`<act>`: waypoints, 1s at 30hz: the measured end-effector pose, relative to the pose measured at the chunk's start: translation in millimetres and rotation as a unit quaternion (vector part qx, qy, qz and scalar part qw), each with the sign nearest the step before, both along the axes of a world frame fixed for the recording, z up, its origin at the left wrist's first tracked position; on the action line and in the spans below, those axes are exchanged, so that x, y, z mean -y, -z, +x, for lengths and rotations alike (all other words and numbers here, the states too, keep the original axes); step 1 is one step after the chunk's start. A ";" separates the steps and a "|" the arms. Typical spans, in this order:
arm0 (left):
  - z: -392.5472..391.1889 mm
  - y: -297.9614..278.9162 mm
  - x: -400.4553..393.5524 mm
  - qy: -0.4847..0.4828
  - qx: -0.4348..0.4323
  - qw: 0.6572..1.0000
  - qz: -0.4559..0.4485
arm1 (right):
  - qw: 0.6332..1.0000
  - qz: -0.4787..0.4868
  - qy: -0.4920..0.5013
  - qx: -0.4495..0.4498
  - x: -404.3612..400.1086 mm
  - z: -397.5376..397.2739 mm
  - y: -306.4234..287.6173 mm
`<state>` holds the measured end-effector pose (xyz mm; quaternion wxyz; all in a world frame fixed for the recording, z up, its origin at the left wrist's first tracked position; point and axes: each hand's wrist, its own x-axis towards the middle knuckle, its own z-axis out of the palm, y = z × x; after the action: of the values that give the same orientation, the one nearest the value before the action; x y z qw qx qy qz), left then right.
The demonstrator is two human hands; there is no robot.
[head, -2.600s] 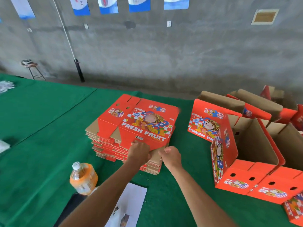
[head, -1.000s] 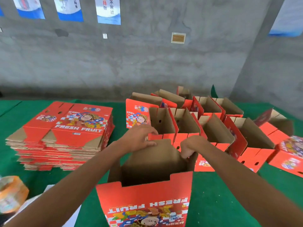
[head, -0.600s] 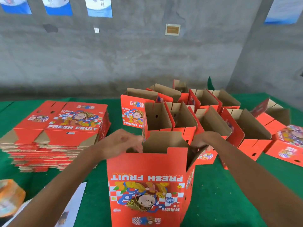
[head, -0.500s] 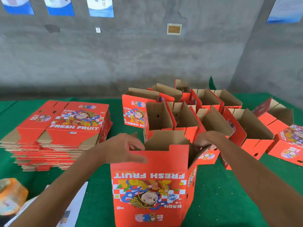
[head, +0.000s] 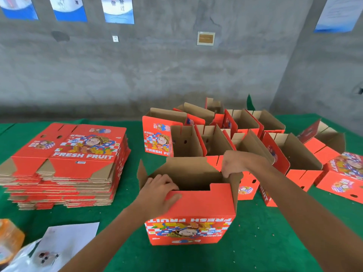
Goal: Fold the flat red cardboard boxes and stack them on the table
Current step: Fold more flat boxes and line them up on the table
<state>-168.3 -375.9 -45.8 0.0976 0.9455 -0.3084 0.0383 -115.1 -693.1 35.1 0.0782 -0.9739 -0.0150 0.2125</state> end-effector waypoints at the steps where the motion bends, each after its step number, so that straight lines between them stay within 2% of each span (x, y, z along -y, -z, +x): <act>1: 0.1 8.4 -0.4 -0.022 0.015 1.000 0.007 | 0.999 0.037 0.016 0.023 6.5 -2.2 -0.4; 4: -2.7 24.4 4.4 -0.106 0.079 0.991 0.013 | 0.976 0.165 0.068 0.126 19.1 -16.2 4.2; 7: -2.7 30.8 17.5 -0.191 0.165 0.967 -0.028 | 0.904 0.340 0.169 0.199 15.6 -33.8 32.8; 9: -1.4 30.6 26.5 -0.249 0.157 0.952 -0.090 | 0.865 0.393 0.178 0.256 11.3 -43.8 58.8; 10: -0.9 31.7 30.3 -0.259 0.145 0.945 -0.136 | 0.858 0.405 0.157 0.275 8.1 -48.3 71.3; 13: -2.6 40.2 37.0 -0.243 0.101 0.928 -0.264 | 0.854 0.435 0.116 0.262 -3.4 -56.0 98.0; 15: -3.4 45.0 36.6 -0.251 0.061 0.922 -0.289 | 0.847 0.457 0.118 0.246 -7.1 -57.6 109.4; 17: -3.0 50.3 32.0 -0.223 0.060 0.932 -0.278 | 0.857 0.444 0.110 0.236 -8.3 -57.9 114.2; 20: 1.0 55.4 27.5 -0.164 0.123 0.954 -0.220 | 0.864 0.434 0.109 0.232 -9.1 -54.9 112.9; 22: 1.8 51.1 26.7 -0.164 0.103 0.955 -0.226 | 0.858 0.435 0.094 0.256 -12.8 -54.8 113.6; 24: 1.6 43.8 25.9 -0.203 0.045 0.933 -0.292 | 0.859 0.420 0.090 0.278 -19.0 -56.9 120.8; 26: 6.0 41.6 29.0 -0.251 0.003 0.912 -0.324 | 0.845 0.448 0.122 0.264 -23.6 -61.6 126.6; 27: 6.0 40.3 32.8 -0.263 0.013 0.912 -0.316 | 0.845 0.451 0.131 0.255 -22.5 -62.2 128.5; 29: 6.4 39.2 39.1 -0.287 0.025 0.927 -0.239 | 0.876 0.393 0.124 0.249 -17.7 -60.6 130.3; 30: 8.7 38.4 40.0 -0.291 0.004 0.933 -0.209 | 0.893 0.361 0.120 0.239 -15.8 -59.4 129.7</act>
<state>-159.6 -415.9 -84.2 0.2766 0.9518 -0.0050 0.1324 -174.4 -677.4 -94.7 0.4430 -0.8946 0.0083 -0.0581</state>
